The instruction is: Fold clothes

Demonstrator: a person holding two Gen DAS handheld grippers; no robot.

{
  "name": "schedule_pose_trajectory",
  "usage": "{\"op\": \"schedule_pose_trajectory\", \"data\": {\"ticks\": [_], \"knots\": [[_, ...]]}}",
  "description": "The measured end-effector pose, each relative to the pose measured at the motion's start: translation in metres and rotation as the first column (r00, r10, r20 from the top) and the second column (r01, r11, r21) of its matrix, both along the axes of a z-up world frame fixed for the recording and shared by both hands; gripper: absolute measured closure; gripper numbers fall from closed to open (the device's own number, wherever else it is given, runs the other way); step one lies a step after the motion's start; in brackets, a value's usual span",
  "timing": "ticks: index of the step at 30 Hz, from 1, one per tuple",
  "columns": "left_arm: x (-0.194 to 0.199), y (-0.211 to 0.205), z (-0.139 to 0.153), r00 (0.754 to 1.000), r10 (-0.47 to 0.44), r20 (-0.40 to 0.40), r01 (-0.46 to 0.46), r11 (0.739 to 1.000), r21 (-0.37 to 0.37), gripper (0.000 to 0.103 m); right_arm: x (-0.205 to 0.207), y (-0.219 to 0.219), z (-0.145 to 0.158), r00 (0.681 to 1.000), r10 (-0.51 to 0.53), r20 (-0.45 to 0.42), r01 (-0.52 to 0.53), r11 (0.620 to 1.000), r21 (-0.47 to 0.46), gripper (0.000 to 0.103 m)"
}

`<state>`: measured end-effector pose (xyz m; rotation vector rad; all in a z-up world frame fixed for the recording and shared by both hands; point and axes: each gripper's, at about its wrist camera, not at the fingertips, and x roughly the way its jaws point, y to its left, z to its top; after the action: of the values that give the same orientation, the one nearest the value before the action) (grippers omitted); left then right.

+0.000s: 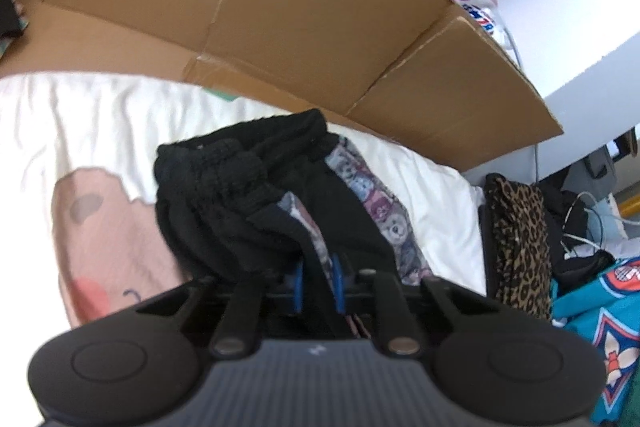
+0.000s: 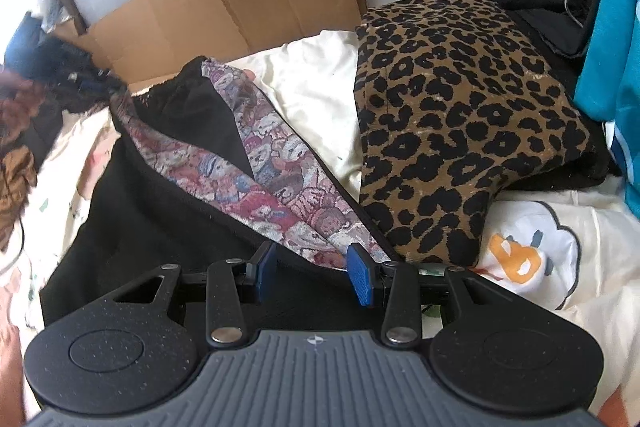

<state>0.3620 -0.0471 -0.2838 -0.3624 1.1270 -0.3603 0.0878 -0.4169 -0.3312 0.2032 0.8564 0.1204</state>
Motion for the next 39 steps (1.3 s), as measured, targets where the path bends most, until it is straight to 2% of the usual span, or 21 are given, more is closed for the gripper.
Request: {"op": "schedule_pose_trajectory", "data": {"ticks": [2, 5, 13, 15, 19, 20, 23, 39], "knots": [[0.006, -0.007, 0.0, 1.0, -0.009, 0.001, 0.009, 1.0, 0.008, 0.094, -0.002, -0.002, -0.001, 1.0, -0.004, -0.007, 0.004, 1.0, -0.019, 0.052], [0.016, -0.015, -0.001, 1.0, -0.01, 0.001, 0.01, 1.0, 0.015, 0.098, -0.004, -0.007, -0.004, 1.0, -0.015, -0.019, 0.014, 0.999, -0.033, 0.052], [0.043, -0.034, -0.004, 1.0, 0.005, 0.002, -0.005, 0.999, 0.038, 0.099, -0.01, -0.014, -0.009, 1.0, -0.017, -0.02, 0.016, 0.997, -0.074, 0.053], [0.05, -0.038, -0.005, 1.0, 0.013, -0.001, -0.013, 0.999, 0.04, 0.1, -0.01, -0.018, -0.011, 0.999, -0.034, -0.028, 0.031, 0.997, -0.075, 0.061], [0.061, -0.045, -0.009, 0.999, 0.045, 0.004, -0.045, 0.998, 0.038, 0.1, -0.008, -0.029, -0.016, 0.997, -0.071, -0.043, 0.069, 0.996, -0.051, 0.094], [0.064, -0.046, -0.01, 0.998, 0.055, 0.005, -0.055, 0.998, 0.037, 0.1, -0.008, -0.032, -0.017, 0.996, -0.081, -0.047, 0.079, 0.996, -0.041, 0.096], [0.073, -0.054, -0.016, 0.997, 0.075, 0.005, -0.075, 0.997, 0.034, 0.1, -0.005, -0.038, -0.024, 0.993, -0.1, -0.069, 0.099, 0.995, -0.014, 0.098], [0.105, -0.099, -0.027, 0.998, 0.043, 0.049, -0.046, 0.997, 0.063, 0.101, 0.006, -0.042, -0.038, 0.989, -0.09, -0.12, 0.089, 0.996, -0.015, 0.099]]}}
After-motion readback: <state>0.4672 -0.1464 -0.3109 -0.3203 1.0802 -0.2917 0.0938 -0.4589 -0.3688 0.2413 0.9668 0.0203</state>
